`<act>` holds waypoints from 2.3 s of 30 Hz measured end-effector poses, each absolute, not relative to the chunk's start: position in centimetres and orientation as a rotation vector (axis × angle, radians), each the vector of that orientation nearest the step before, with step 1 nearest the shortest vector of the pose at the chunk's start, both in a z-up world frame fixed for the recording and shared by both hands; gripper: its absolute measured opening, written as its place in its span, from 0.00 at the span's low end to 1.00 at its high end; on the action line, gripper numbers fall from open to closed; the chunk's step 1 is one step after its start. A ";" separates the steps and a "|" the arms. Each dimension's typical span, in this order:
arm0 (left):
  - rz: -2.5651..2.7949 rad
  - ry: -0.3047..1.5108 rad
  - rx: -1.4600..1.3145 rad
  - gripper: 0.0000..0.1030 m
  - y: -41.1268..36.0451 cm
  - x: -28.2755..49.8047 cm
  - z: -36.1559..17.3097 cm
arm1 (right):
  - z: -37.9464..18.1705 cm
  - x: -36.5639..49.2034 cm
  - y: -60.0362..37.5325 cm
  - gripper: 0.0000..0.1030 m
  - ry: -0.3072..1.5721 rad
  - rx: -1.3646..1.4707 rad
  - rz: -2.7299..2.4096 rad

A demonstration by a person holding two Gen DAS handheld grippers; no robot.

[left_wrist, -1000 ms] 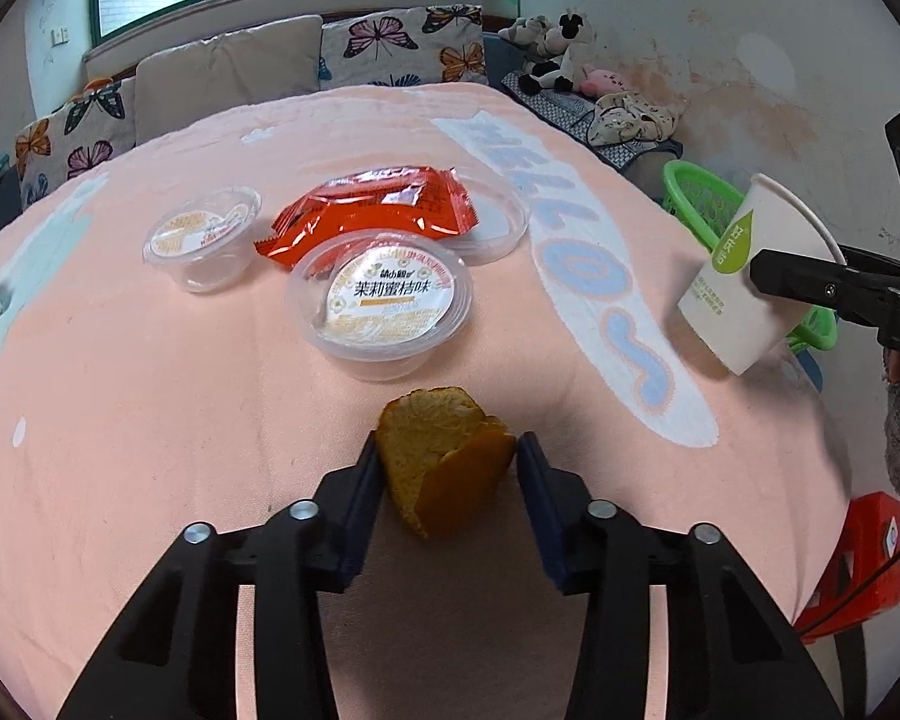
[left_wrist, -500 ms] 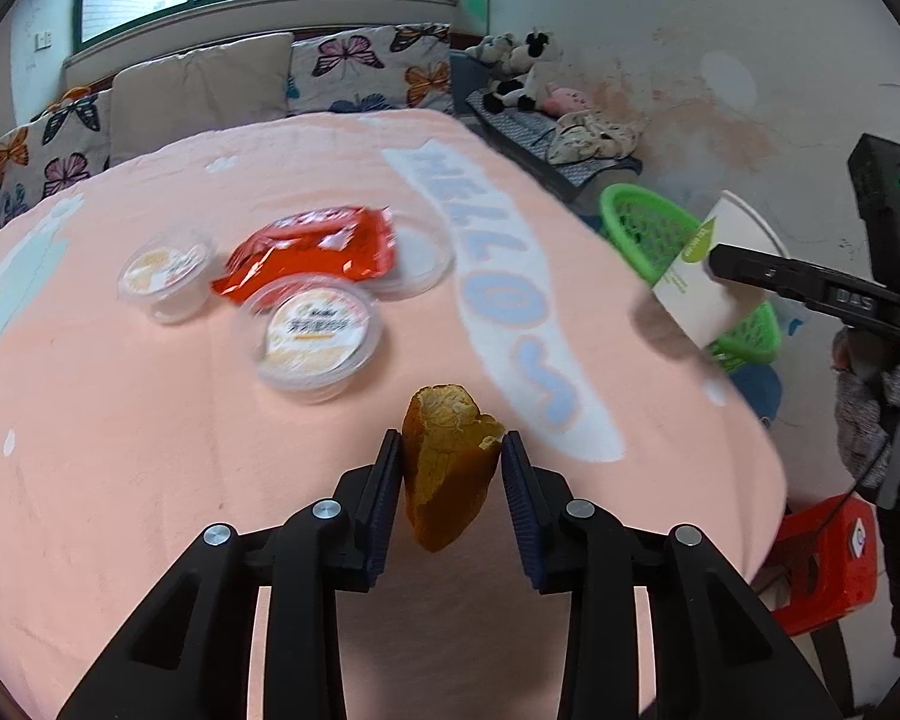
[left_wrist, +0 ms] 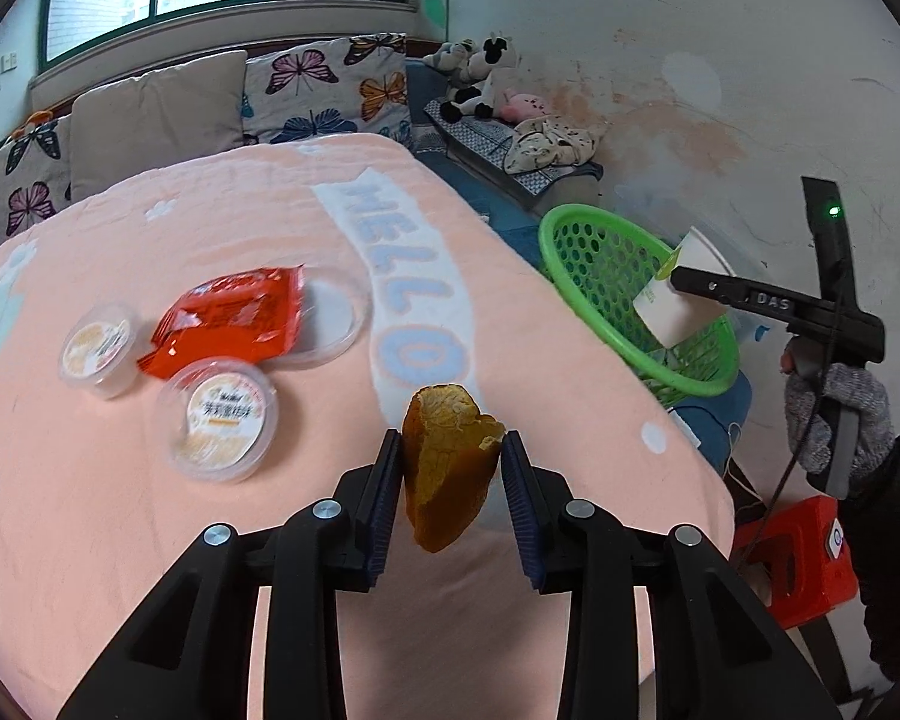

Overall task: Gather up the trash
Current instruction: 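Drop the paper cup into the green basket with the right tool while the left tool drops the cake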

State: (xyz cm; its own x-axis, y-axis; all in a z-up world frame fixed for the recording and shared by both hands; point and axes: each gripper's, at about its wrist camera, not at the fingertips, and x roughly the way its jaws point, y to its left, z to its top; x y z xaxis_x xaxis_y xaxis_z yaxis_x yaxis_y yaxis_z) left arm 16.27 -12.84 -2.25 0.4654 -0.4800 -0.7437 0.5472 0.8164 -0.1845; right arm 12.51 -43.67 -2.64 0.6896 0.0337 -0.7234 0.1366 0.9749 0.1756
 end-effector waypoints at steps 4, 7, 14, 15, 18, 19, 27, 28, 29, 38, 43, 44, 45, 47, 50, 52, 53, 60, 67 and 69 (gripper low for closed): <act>-0.640 0.882 0.094 0.32 -13.8 16.4 -1.9 | -3.6 12.7 -44.9 0.72 0.825 0.237 -0.082; -0.647 0.881 0.101 0.32 -14.4 16.5 -1.7 | -4.1 12.9 -45.3 0.72 0.836 0.241 -0.092; -0.658 0.884 0.116 0.32 -15.5 16.7 -1.4 | -4.9 13.0 -46.0 0.73 0.852 0.254 -0.096; -0.659 0.884 0.117 0.32 -15.6 16.6 -1.4 | -5.1 13.0 -46.1 0.73 0.854 0.255 -0.096; -0.663 0.883 0.120 0.32 -15.9 16.6 -1.3 | -5.3 13.1 -46.3 0.73 0.859 0.257 -0.098; -0.665 0.883 0.121 0.32 -16.1 16.7 -1.3 | -5.4 13.0 -46.3 0.73 0.860 0.258 -0.098; -0.673 0.889 0.129 0.32 -16.8 16.9 -1.3 | -5.8 13.1 -46.6 0.74 0.865 0.267 -0.097; -0.674 0.890 0.130 0.32 -16.9 16.9 -1.3 | -5.8 13.1 -46.7 0.74 0.866 0.270 -0.095; -0.675 0.891 0.131 0.32 -17.0 17.0 -1.3 | -5.9 13.1 -46.7 0.74 0.868 0.272 -0.095; -0.698 0.886 0.134 0.32 -18.7 17.6 -0.8 | -5.7 12.7 -47.2 0.79 0.856 0.296 -0.087; -0.721 0.877 0.146 0.32 -20.4 17.9 -0.3 | -5.0 11.7 -47.6 0.79 0.835 0.293 -0.092; -0.727 0.876 0.148 0.32 -20.9 18.0 -0.3 | -4.8 11.6 -47.7 0.79 0.831 0.292 -0.093; -0.732 0.876 0.149 0.32 -21.3 18.1 -0.2 | -4.6 11.3 -47.8 0.79 0.825 0.292 -0.095; -0.749 0.878 0.155 0.32 -22.4 18.4 -0.1 | -4.3 10.8 -47.9 0.79 0.817 0.290 -0.100; -0.771 0.878 0.168 0.32 -24.3 18.7 0.1 | -3.9 9.8 -48.3 0.80 0.803 0.293 -0.106; -0.783 0.882 0.179 0.32 -25.7 19.0 0.1 | -3.7 9.2 -48.5 0.80 0.797 0.299 -0.108; -0.787 0.885 0.184 0.32 -26.3 19.1 0.0 | -3.6 9.0 -48.6 0.80 0.795 0.301 -0.110; -0.808 0.920 0.223 0.32 -30.7 20.2 -0.8 | -3.4 7.2 -49.3 0.80 0.776 0.333 -0.113; -0.817 0.958 0.222 0.35 -33.5 20.9 -2.2 | -3.8 6.1 -49.5 0.80 0.778 0.351 -0.110; -0.818 0.967 0.209 0.46 -33.8 21.0 -2.5 | -3.9 5.9 -49.6 0.80 0.782 0.357 -0.109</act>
